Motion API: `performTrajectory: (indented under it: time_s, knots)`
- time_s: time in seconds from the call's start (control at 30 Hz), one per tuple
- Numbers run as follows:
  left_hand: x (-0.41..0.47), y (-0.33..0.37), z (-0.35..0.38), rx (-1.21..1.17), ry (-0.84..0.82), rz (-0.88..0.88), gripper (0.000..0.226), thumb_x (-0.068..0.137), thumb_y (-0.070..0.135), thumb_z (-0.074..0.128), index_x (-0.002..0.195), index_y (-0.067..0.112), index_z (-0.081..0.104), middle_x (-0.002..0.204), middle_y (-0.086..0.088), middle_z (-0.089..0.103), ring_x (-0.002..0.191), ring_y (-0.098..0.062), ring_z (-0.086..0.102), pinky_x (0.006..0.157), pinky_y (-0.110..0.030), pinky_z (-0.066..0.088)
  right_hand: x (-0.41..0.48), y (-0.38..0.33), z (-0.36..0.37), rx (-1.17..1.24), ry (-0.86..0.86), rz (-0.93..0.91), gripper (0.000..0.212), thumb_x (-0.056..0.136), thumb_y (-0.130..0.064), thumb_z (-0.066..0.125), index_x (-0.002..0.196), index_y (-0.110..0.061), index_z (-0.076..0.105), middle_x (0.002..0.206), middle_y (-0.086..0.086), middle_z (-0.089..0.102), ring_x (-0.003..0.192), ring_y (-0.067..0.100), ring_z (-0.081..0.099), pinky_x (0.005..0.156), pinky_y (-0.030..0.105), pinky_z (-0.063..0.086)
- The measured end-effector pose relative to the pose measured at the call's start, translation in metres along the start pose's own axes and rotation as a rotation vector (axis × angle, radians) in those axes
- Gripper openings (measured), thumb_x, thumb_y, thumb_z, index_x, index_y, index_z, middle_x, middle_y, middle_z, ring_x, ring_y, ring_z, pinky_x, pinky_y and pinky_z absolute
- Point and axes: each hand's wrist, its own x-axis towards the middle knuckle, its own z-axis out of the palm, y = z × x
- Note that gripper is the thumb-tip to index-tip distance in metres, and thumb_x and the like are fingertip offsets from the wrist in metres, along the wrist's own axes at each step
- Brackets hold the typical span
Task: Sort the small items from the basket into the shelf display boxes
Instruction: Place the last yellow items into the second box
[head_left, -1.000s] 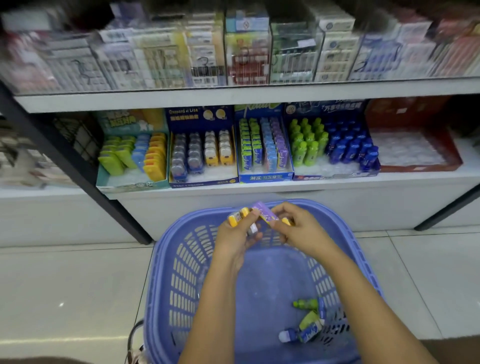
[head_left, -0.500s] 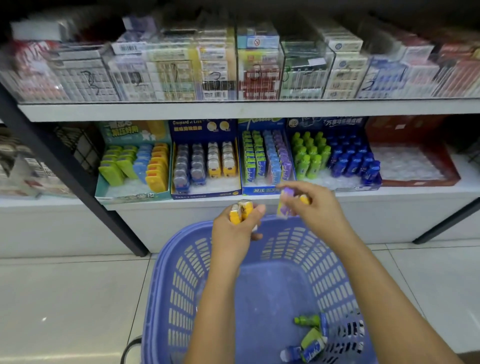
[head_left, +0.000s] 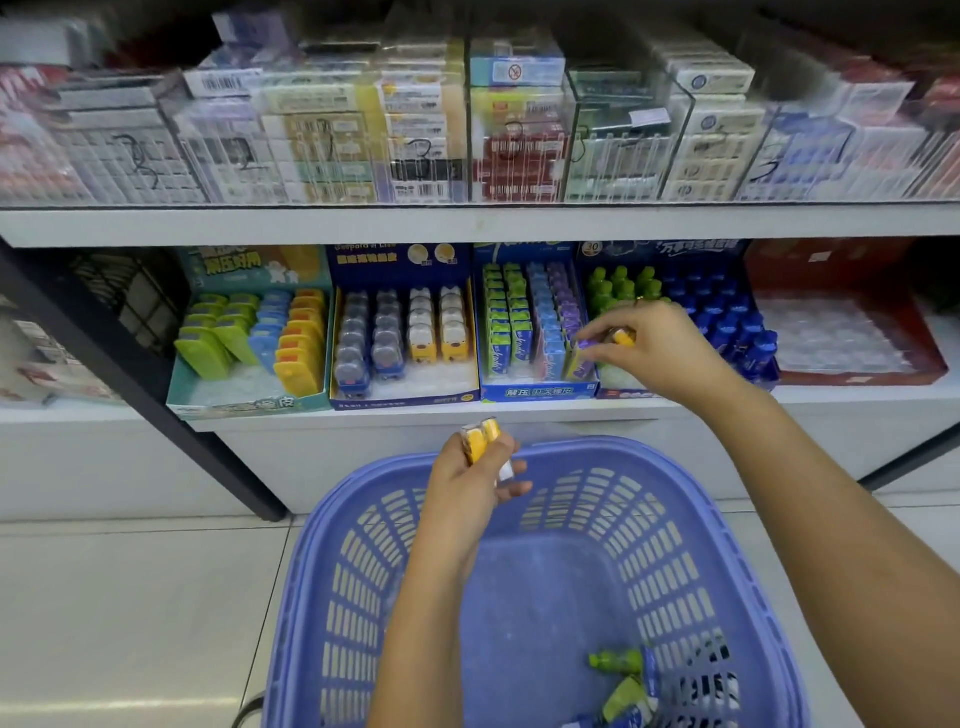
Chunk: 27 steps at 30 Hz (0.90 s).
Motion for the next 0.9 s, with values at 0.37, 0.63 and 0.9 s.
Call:
performTrajectory:
  time_s: [0.37, 0.63, 0.9]
  knots:
    - [-0.006, 0.004, 0.003, -0.048, -0.044, -0.044, 0.006, 0.089, 0.016, 0.063, 0.094, 0.013, 0.062, 0.094, -0.008, 0.063, 0.073, -0.01, 0.068, 0.061, -0.023, 0.055, 0.009, -0.009, 0.009, -0.078, -0.007, 0.029, 0.017, 0.074, -0.017, 0.078, 0.089, -0.011, 0.075, 0.092, 0.001, 0.059, 0.083, 0.013, 0.051, 0.072, 0.02, 0.034]
    - [-0.015, 0.014, 0.009, -0.095, -0.035, -0.002, 0.01, 0.078, 0.018, 0.075, 0.084, 0.016, 0.067, 0.069, 0.001, 0.064, 0.061, -0.008, 0.062, 0.052, -0.021, 0.051, -0.038, -0.046, 0.017, 1.057, 0.027, 0.353, 0.038, 0.088, 0.001, 0.04, 0.102, -0.021, 0.067, 0.089, -0.003, 0.051, 0.071, 0.007, 0.045, 0.059, 0.022, 0.035]
    - [-0.026, 0.018, 0.011, -0.148, -0.041, 0.116, 0.019, 0.079, 0.012, 0.075, 0.097, 0.011, 0.069, 0.077, 0.0, 0.068, 0.07, -0.007, 0.065, 0.057, -0.021, 0.052, -0.065, -0.082, 0.05, 1.234, -0.051, 0.338, 0.037, 0.069, -0.019, 0.073, 0.103, -0.007, 0.066, 0.093, 0.007, 0.07, 0.078, 0.017, 0.065, 0.066, 0.025, 0.054]
